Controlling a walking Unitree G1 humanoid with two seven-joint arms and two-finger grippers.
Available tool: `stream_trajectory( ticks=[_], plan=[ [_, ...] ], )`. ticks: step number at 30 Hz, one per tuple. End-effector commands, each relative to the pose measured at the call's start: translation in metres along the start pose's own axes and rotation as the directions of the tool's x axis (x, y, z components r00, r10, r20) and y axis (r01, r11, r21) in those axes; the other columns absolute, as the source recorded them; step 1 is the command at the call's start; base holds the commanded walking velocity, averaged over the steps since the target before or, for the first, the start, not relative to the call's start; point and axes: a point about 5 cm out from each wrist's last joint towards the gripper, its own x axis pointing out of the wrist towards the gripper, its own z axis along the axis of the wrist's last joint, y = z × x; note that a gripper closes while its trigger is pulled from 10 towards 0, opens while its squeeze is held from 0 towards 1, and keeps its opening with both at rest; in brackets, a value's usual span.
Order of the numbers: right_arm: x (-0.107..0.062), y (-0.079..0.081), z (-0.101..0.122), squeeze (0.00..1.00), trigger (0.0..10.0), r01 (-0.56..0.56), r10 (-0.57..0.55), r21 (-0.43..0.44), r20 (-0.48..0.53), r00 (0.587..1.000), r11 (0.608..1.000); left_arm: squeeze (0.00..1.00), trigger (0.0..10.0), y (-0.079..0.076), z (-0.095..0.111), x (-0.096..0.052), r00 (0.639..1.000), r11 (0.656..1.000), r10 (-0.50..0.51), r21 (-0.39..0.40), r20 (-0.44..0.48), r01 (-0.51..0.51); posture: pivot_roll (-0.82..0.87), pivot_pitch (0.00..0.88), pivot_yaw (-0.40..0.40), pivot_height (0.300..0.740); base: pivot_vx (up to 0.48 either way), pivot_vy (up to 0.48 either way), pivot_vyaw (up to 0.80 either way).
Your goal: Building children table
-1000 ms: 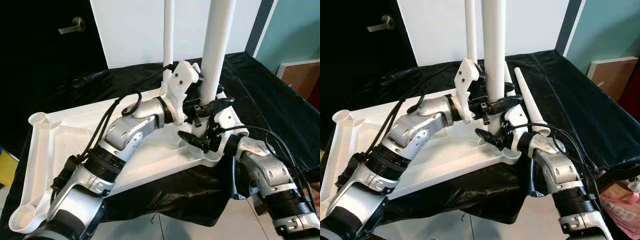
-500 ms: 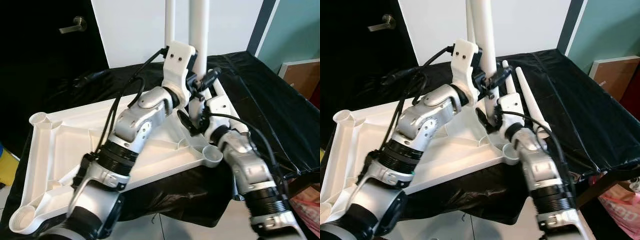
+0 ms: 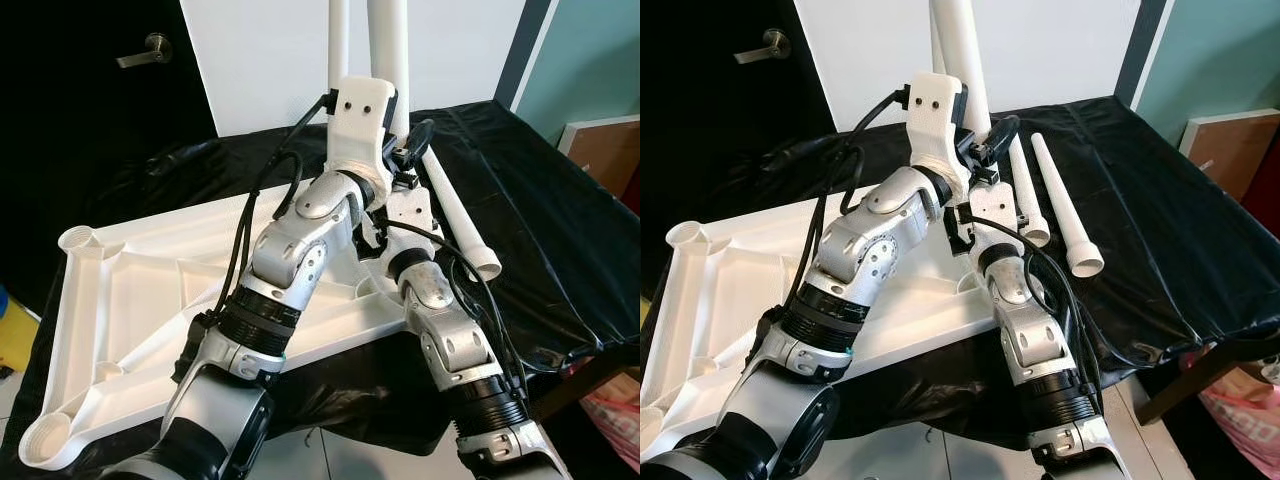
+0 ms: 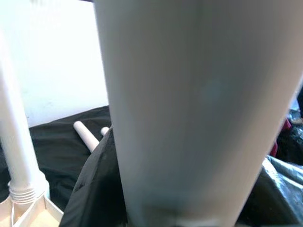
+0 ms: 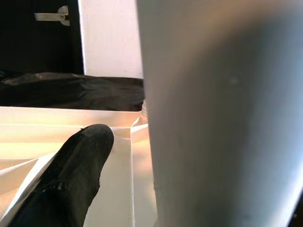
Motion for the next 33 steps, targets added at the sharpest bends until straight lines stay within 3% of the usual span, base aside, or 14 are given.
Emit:
stream_trajectory(
  ticks=[1,3,4,5,6,7,20,21,22,23,28,29,32,33],
  plan=[
    [0.005,0.007,0.008,0.0,10.0,-0.018,0.019,-0.017,0.027,0.999,1.0,0.0,10.0,-0.018,0.003,0.004,0.997,0.997,-0.072,0.002,0.008,0.072,-0.13,0.0,0.036,0.74,0.0,0.0,0.0],
    [0.006,0.006,0.009,0.0,10.0,-0.004,0.005,-0.027,0.033,0.999,1.0,0.0,10.0,-0.019,0.003,0.004,0.997,0.997,-0.072,0.004,0.007,0.072,-0.13,0.0,0.032,0.74,0.0,0.0,0.0],
    [0.007,0.006,0.01,0.0,4.2,0.001,0.0,-0.034,0.038,0.999,0.999,0.0,10.0,-0.021,0.003,0.004,0.997,0.997,-0.074,0.007,0.007,0.074,-0.13,0.0,0.028,0.74,0.0,0.0,0.0],
    [0.007,0.006,0.01,0.0,4.2,0.001,0.0,-0.034,0.038,0.999,0.999,0.0,10.0,-0.021,0.003,0.004,0.997,0.997,-0.074,0.007,0.007,0.074,-0.13,0.0,0.028,0.74,0.0,0.0,0.0],
    [0.007,0.006,0.01,0.0,0.2,0.006,-0.004,-0.041,0.044,0.999,0.999,0.0,10.0,-0.022,0.003,0.004,0.997,0.997,-0.073,0.008,0.008,0.073,-0.14,0.0,0.024,0.74,0.0,0.0,0.0],
    [0.007,0.007,0.01,0.0,0.0,0.003,-0.002,-0.041,0.038,0.999,0.999,0.0,10.0,-0.022,0.003,0.005,0.997,0.997,-0.072,0.01,0.009,0.072,-0.14,0.0,0.023,0.74,0.0,0.0,0.0],
    [-0.001,0.005,0.0,0.0,0.0,-0.024,0.024,-0.048,-0.014,1.0,0.999,0.0,10.0,-0.028,0.001,0.007,0.995,0.995,-0.101,0.005,0.013,0.101,-0.17,0.006,0.021,0.74,0.0,0.0,0.0],
    [-0.002,0.004,-0.001,0.0,3.3,-0.024,0.023,-0.045,-0.017,1.0,0.999,0.45,10.0,-0.029,0.002,0.006,0.993,0.993,-0.117,-0.006,0.017,0.117,-0.17,0.005,0.02,0.74,0.0,0.0,0.0],
    [-0.003,0.004,-0.003,0.0,4.4,-0.027,0.026,-0.04,-0.028,0.999,0.999,0.95,10.0,-0.03,0.003,0.005,0.989,0.989,-0.142,-0.032,0.031,0.143,-0.17,0.006,0.02,0.74,0.0,0.0,0.0],
    [-0.003,0.004,-0.005,0.0,10.0,-0.027,0.026,-0.028,-0.043,0.999,0.999,1.0,10.0,-0.031,0.005,0.004,0.985,0.984,-0.161,-0.071,0.057,0.165,-0.17,0.002,0.022,0.74,0.0,0.0,0.0],
    [-0.004,0.001,-0.009,0.0,10.0,-0.004,0.006,0.03,-0.075,0.997,1.0,1.0,10.0,-0.032,0.011,0.0,0.977,0.976,-0.186,-0.096,0.101,0.195,-0.17,0.002,0.024,0.74,0.0,0.0,0.0],
    [-0.004,0.0,-0.01,0.0,10.0,0.011,-0.006,0.052,-0.088,0.996,0.999,0.07,10.0,-0.031,0.013,0.001,0.98,0.981,-0.165,-0.086,0.111,0.175,-0.17,0.003,0.029,0.74,0.0,0.0,0.0],
    [-0.005,-0.002,-0.011,0.0,10.0,0.024,-0.018,0.066,-0.097,0.995,0.998,0.07,10.0,-0.028,0.015,0.0,0.982,0.984,-0.144,-0.088,0.125,0.156,-0.16,0.003,0.03,0.74,0.0,0.0,0.0],
    [-0.005,-0.004,-0.013,0.0,10.0,0.046,-0.032,0.115,-0.119,0.992,0.992,0.0,10.0,-0.024,0.019,-0.001,0.981,0.985,-0.12,-0.103,0.15,0.136,-0.16,0.005,0.032,0.74,0.0,0.0,0.0]
  ],
)
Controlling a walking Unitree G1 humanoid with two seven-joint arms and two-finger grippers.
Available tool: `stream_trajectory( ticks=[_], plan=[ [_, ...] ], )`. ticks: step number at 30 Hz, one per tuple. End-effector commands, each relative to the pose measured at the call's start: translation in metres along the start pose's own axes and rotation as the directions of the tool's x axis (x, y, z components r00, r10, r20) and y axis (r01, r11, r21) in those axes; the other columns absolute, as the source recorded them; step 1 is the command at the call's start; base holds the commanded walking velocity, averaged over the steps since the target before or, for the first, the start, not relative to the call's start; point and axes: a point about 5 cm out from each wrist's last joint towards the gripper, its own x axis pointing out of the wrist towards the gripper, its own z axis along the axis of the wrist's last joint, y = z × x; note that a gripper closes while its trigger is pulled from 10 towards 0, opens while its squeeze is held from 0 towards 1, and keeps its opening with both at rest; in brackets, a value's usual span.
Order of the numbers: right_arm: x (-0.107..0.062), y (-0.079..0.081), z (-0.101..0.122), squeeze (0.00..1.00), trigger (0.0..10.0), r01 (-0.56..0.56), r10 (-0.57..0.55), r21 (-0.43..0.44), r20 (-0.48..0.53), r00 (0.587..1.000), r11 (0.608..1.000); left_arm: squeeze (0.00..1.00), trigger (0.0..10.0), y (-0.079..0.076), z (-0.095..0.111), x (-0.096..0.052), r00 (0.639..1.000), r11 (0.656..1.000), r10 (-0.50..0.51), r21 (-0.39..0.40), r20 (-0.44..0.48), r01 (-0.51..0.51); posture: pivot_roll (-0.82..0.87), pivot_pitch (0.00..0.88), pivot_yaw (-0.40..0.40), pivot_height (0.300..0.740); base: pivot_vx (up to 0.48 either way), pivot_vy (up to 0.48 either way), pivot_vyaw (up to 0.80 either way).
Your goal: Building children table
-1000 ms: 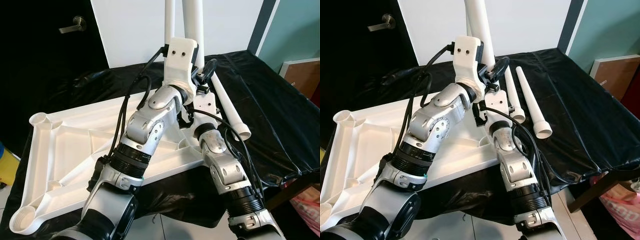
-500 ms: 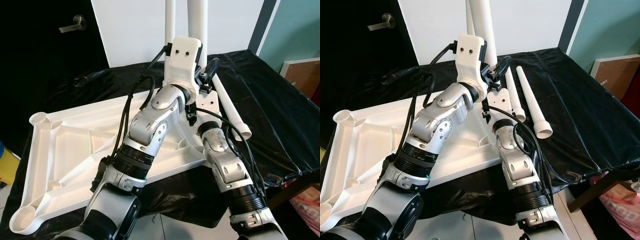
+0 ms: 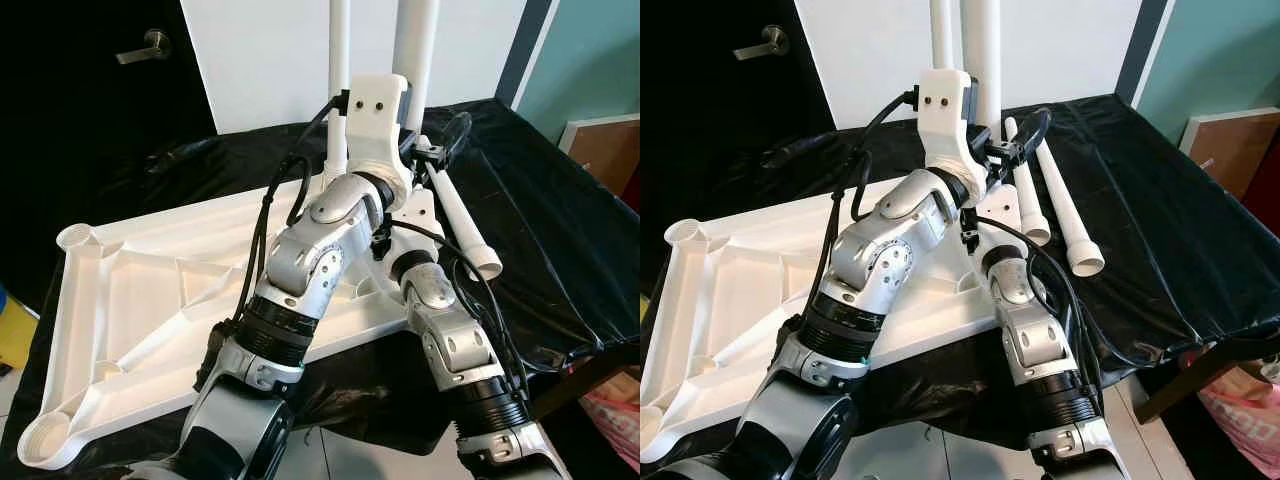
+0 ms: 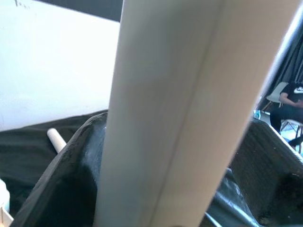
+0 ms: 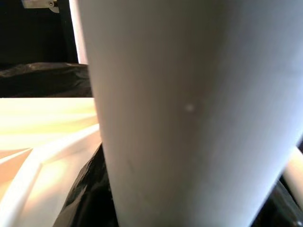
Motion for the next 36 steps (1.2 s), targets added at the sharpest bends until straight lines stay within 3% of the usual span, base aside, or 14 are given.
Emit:
stream_trajectory(
  ticks=[1,2,3,13,15,19,25,26,31,33,36],
  plan=[
    [-0.002,-0.001,-0.006,0.0,10.0,0.011,-0.009,0.049,-0.043,0.999,0.999,0.0,10.0,-0.011,0.008,0.0,0.993,0.994,-0.106,-0.005,0.052,0.106,-0.16,0.005,0.032,0.74,0.0,0.0,0.0],
    [-0.003,-0.008,-0.011,0.0,10.0,0.063,-0.052,0.129,-0.086,0.995,0.99,0.0,10.0,-0.004,0.016,-0.003,0.992,0.997,-0.076,-0.014,0.104,0.077,-0.16,0.004,0.028,0.74,0.0,0.0,0.0],
    [-0.003,-0.011,-0.013,0.0,10.0,0.084,-0.071,0.145,-0.096,0.993,0.986,0.0,10.0,-0.001,0.019,-0.005,0.991,0.998,-0.064,-0.013,0.121,0.067,-0.16,0.005,0.027,0.74,0.0,0.0,0.0],
    [-0.009,-0.024,-0.015,0.0,10.0,0.144,-0.132,0.134,-0.094,0.987,0.98,0.0,10.0,0.008,0.025,-0.02,0.979,0.998,-0.068,0.019,0.191,0.065,-0.17,0.022,0.033,0.74,0.0,0.0,0.0],
    [-0.02,-0.033,-0.021,0.0,10.0,0.146,-0.133,0.124,-0.106,0.985,0.982,0.0,10.0,0.013,0.022,-0.033,0.976,0.996,-0.09,0.028,0.197,0.087,-0.17,0.029,0.029,0.74,0.0,0.0,0.0],
    [-0.026,-0.037,-0.023,0.0,10.0,0.137,-0.126,0.111,-0.096,0.987,0.984,0.0,10.0,0.017,0.018,-0.04,0.977,0.996,-0.09,0.032,0.194,0.086,-0.17,0.03,0.028,0.74,0.0,0.0,0.0],
    [-0.038,-0.047,-0.033,0.0,10.0,0.144,-0.135,0.08,-0.107,0.985,0.986,0.0,10.0,0.024,-0.006,-0.057,0.99,0.995,-0.062,0.089,0.124,0.051,-0.17,0.026,0.025,0.74,0.0,0.0,0.0],
    [-0.04,-0.048,-0.033,0.0,10.0,0.131,-0.124,0.078,-0.099,0.987,0.988,0.0,10.0,0.026,-0.017,-0.066,0.993,0.992,-0.066,0.112,0.093,0.056,-0.17,0.02,0.026,0.74,0.0,0.0,0.0],
    [-0.041,-0.047,-0.032,0.0,10.0,0.119,-0.112,0.085,-0.089,0.99,0.989,0.0,10.0,0.028,-0.026,-0.073,0.995,0.989,-0.074,0.129,0.06,0.066,-0.17,0.018,0.027,0.74,0.0,0.0,0.0],
    [-0.042,-0.044,-0.033,0.0,10.0,0.098,-0.09,0.087,-0.085,0.992,0.991,0.0,10.0,0.026,-0.04,-0.082,0.995,0.978,-0.096,0.185,-0.004,0.095,-0.16,0.017,0.031,0.74,0.0,0.0,0.0],
    [-0.044,-0.04,-0.036,0.0,10.0,0.062,-0.056,0.083,-0.078,0.995,0.995,0.0,10.0,0.024,-0.053,-0.09,0.989,0.969,-0.128,0.2,-0.077,0.141,-0.16,0.018,0.033,0.74,0.0,0.0,0.0]
  ],
)
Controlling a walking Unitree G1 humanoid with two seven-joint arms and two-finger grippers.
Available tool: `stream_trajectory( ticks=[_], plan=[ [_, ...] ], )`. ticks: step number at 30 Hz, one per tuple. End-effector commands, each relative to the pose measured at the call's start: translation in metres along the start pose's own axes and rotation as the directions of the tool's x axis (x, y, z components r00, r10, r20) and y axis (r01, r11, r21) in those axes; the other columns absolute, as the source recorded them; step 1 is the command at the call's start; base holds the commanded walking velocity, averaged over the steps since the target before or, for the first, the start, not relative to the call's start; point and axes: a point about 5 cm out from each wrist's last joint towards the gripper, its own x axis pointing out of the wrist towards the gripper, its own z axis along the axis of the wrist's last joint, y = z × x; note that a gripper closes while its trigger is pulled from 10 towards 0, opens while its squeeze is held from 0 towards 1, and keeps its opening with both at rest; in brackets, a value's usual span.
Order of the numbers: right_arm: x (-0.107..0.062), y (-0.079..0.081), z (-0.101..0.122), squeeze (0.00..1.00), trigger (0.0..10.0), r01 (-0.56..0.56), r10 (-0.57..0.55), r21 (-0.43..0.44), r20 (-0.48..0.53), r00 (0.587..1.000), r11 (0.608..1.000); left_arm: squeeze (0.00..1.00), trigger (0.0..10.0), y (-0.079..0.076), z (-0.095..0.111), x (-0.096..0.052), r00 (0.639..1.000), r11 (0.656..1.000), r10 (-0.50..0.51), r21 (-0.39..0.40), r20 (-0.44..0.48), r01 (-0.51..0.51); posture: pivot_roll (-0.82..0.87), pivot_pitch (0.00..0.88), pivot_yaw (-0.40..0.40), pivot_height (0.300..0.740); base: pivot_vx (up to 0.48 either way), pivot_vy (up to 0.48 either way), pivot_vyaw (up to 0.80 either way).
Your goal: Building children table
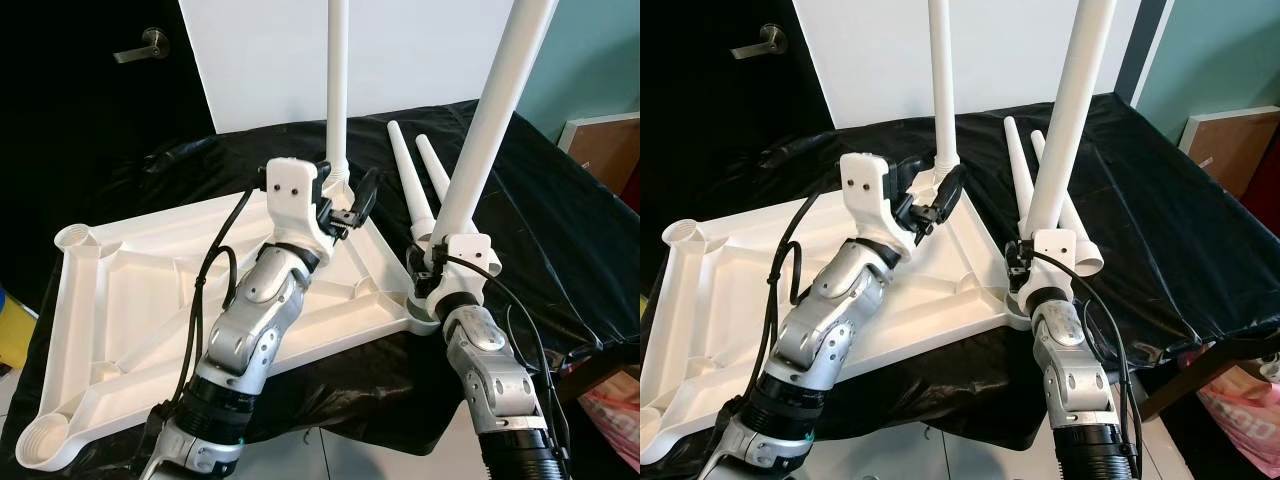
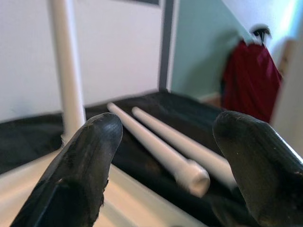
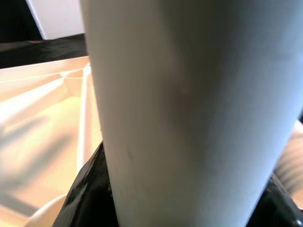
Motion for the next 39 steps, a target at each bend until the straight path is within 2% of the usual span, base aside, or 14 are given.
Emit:
stream_trajectory(
  ticks=[1,5,7,12,18,28,34,35,39],
  plan=[
    [-0.002,0.004,0.0,0.0,10.0,-0.029,0.029,-0.001,0.015,0.999,1.0,0.0,10.0,-0.017,-0.001,-0.003,0.96,0.96,-0.278,0.026,-0.011,0.278,-0.16,0.018,0.033,0.74,0.0,0.0,0.0],
    [-0.004,0.005,-0.002,0.0,10.0,-0.042,0.042,0.0,0.015,0.999,0.999,0.0,10.0,-0.018,-0.005,-0.007,0.953,0.954,-0.3,0.024,-0.035,0.3,-0.16,0.02,0.034,0.74,0.0,0.0,0.0],
    [-0.012,0.005,-0.013,0.0,10.0,-0.07,0.07,-0.003,-0.002,0.998,0.998,0.0,10.0,-0.023,-0.02,-0.022,0.912,0.921,-0.383,0.013,-0.143,0.389,-0.15,0.027,0.038,0.74,0.0,0.0,0.0],
    [-0.014,0.005,-0.016,0.0,10.0,-0.076,0.076,-0.006,-0.006,0.997,0.997,0.0,10.0,-0.023,-0.025,-0.028,0.9,0.913,-0.4,0.012,-0.174,0.408,-0.15,0.028,0.04,0.74,0.0,0.0,0.0],
    [-0.021,-0.007,-0.023,0.0,10.0,-0.046,0.045,-0.018,-0.031,0.999,0.999,0.0,10.0,-0.015,-0.033,-0.044,0.873,0.901,-0.412,0.027,-0.263,0.433,-0.15,0.043,0.044,0.74,0.0,0.0,0.0],
    [-0.02,-0.015,-0.025,0.0,10.0,-0.03,0.029,-0.027,-0.026,0.999,0.999,0.0,10.0,-0.014,-0.036,-0.047,0.853,0.885,-0.435,0.034,-0.288,0.463,-0.16,0.045,0.045,0.74,0.0,0.0,0.0],
    [-0.015,-0.011,-0.024,0.0,10.0,-0.113,0.112,-0.034,-0.023,0.993,0.993,0.0,10.0,-0.017,-0.033,-0.046,0.847,0.878,-0.457,0.013,-0.271,0.478,-0.17,0.048,0.051,0.74,0.0,0.0,0.0],
    [-0.014,-0.008,-0.024,0.0,10.0,-0.157,0.157,-0.034,-0.02,0.987,0.987,0.0,10.0,-0.017,-0.031,-0.045,0.847,0.877,-0.46,0.015,-0.267,0.481,-0.17,0.049,0.048,0.74,0.0,0.0,0.0],
    [-0.018,-0.006,-0.027,0.0,10.0,-0.174,0.173,-0.029,-0.027,0.985,0.984,0.0,10.0,-0.016,-0.029,-0.044,0.853,0.881,-0.452,0.021,-0.261,0.474,-0.16,0.054,0.044,0.74,0.0,0.0,0.0]
  ],
)
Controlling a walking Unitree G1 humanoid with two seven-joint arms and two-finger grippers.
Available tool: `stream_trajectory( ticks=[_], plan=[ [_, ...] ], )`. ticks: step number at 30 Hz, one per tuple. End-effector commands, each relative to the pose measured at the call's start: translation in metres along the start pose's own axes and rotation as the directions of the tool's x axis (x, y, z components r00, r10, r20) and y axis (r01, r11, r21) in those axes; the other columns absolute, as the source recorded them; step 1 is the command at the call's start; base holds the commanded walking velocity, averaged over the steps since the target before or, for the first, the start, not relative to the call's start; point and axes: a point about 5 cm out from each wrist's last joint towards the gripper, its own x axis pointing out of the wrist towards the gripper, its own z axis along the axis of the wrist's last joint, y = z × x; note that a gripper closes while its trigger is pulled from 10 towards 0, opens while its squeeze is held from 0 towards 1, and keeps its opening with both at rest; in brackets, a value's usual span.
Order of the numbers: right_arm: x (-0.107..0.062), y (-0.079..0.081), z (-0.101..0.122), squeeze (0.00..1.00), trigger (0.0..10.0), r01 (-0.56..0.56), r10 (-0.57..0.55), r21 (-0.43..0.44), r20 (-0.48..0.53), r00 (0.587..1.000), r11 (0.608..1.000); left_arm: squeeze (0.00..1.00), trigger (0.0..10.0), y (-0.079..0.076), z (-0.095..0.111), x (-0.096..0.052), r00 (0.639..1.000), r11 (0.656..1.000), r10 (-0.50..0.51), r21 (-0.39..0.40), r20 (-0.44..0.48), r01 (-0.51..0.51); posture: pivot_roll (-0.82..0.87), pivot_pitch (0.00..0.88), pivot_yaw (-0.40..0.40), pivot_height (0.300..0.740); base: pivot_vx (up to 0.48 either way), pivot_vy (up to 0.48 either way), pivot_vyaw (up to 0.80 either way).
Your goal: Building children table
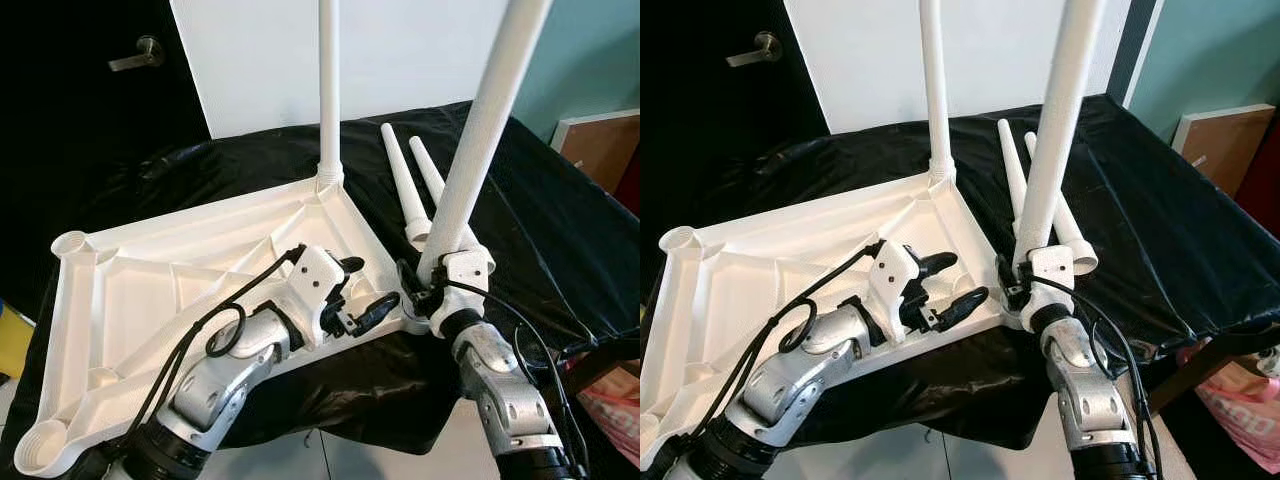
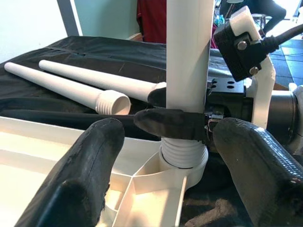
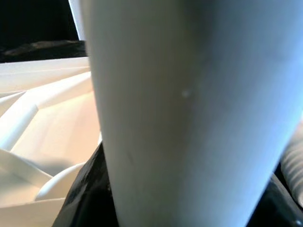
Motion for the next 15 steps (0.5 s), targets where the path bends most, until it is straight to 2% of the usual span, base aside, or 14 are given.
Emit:
stream_trajectory(
  ticks=[1,8,15],
  plan=[
    [-0.006,0.003,-0.015,0.0,10.0,-0.021,0.021,0.017,-0.059,0.998,1.0,0.0,10.0,-0.002,0.005,-0.001,0.998,0.998,-0.063,0.015,0.008,0.063,-0.16,0.054,0.044,0.74,0.0,0.0,0.0],
    [-0.015,-0.001,-0.025,0.0,10.0,-0.022,0.023,0.014,-0.078,0.997,1.0,0.0,10.0,-0.002,0.006,-0.001,0.998,0.998,-0.057,0.016,0.011,0.057,-0.16,0.058,0.043,0.74,0.0,0.0,0.0],
    [-0.02,-0.002,-0.033,0.0,10.0,-0.081,0.076,-0.08,-0.067,0.995,0.994,0.0,10.0,-0.002,0.007,-0.001,0.998,0.998,-0.056,0.016,0.013,0.056,-0.17,0.059,0.047,0.74,0.0,0.0,0.0]
  ],
)
